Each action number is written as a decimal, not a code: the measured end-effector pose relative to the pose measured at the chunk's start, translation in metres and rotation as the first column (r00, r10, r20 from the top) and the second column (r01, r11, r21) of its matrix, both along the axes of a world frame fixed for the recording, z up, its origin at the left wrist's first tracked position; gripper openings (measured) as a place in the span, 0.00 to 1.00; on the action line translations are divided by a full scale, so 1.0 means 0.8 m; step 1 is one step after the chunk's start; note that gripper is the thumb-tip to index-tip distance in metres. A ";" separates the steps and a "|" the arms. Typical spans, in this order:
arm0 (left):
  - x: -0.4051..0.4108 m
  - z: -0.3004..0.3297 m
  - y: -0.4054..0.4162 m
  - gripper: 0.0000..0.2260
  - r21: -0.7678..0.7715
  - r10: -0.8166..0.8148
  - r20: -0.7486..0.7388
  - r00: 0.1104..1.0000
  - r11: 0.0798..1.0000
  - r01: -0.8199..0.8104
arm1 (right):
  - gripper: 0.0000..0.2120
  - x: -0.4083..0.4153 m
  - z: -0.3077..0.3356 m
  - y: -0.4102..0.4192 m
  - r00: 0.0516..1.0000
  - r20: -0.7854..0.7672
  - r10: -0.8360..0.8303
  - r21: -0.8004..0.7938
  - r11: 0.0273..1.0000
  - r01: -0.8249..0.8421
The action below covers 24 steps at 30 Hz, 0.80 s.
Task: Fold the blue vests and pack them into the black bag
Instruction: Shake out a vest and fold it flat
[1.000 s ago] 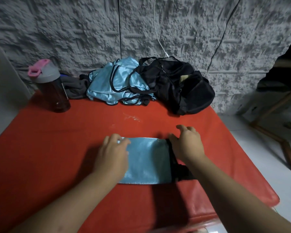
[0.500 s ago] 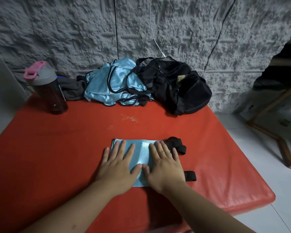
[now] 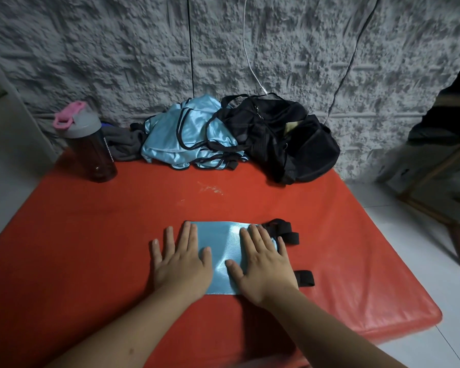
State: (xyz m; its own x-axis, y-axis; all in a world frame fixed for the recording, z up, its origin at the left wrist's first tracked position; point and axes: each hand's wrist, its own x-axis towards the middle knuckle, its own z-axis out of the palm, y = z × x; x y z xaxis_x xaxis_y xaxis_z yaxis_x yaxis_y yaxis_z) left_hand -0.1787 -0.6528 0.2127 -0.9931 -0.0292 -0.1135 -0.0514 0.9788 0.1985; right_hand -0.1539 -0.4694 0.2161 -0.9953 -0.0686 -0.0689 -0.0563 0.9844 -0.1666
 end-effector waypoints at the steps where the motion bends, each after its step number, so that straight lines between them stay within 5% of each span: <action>1: -0.001 -0.001 -0.002 0.30 0.004 0.016 0.000 1.000 1.000 -0.016 | 0.41 0.000 0.000 0.000 1.000 -0.003 0.001 -0.003 1.000 -0.001; 24: 0.012 0.004 -0.062 0.26 -0.125 0.103 0.090 0.991 0.988 -0.092 | 0.41 -0.001 0.000 0.004 1.000 -0.002 0.031 -0.009 0.999 -0.031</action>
State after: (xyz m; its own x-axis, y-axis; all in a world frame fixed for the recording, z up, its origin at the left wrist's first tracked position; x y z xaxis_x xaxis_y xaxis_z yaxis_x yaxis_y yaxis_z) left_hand -0.1695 -0.7020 0.2158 -0.9694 -0.1447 -0.1981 -0.1611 0.9845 0.0690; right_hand -0.1547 -0.4664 0.2162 -0.9928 -0.0999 -0.0659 -0.0870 0.9806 -0.1758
